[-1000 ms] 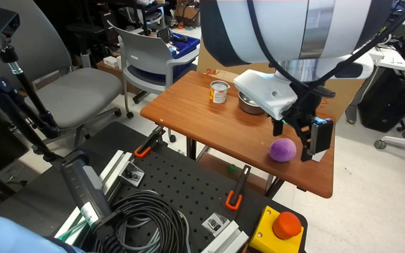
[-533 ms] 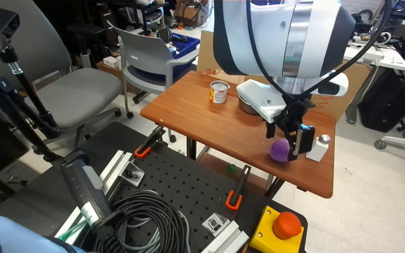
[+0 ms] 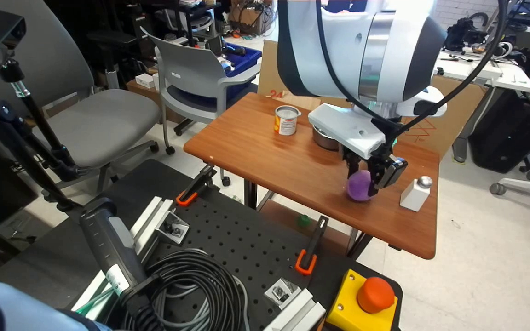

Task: Move the purple plushy to the left

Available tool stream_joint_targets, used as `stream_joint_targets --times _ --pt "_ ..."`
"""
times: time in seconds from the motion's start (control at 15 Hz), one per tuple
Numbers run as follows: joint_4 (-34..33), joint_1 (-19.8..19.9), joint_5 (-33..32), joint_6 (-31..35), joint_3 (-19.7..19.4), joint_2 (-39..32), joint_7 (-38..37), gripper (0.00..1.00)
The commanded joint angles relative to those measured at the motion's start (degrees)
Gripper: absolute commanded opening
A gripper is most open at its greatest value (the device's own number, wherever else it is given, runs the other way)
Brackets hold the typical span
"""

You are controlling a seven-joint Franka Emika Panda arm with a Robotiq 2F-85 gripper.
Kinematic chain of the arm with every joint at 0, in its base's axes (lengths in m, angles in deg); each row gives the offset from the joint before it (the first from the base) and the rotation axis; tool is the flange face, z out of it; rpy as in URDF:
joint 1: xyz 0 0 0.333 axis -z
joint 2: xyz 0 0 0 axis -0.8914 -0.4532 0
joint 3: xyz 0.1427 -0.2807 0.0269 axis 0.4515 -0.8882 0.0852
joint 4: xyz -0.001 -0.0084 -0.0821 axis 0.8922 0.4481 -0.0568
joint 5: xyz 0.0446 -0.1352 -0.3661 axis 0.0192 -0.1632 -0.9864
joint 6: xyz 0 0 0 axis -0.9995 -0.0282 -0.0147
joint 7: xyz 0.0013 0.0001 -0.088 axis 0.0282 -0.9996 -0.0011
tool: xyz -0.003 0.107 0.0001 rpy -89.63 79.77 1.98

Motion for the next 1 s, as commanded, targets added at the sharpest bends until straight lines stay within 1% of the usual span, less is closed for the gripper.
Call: stream_joint_targets --times 0.0,0.07,0.27,0.33,0.4,0.47,0.6,0.8,0.93 --pt "1.21 -1.49 5.39 0.8 0.69 2.75 8.83 0.27" --pt "1.19 -1.9 7.28 0.92 1.88 3.47 10.45 0.2" --pt "-0.47 0.07 20.75 -0.63 11.55 4.91 19.39 0.03" --pt "-1.49 0.34 25.21 -1.13 14.51 4.71 22.33 0.02" --pt "-2.81 0.31 29.41 -2.27 17.39 4.34 24.92 0.06" --pt "-4.09 -0.43 31.96 -3.41 18.95 3.76 26.13 0.03" --pt "-6.74 -1.78 34.48 -6.52 20.67 2.38 27.91 0.05" --pt "-8.87 -4.92 32.55 -11.39 19.6 0.28 26.75 0.05" --pt "-9.37 -6.21 31.15 -13.58 18.83 -0.93 26.73 0.05"
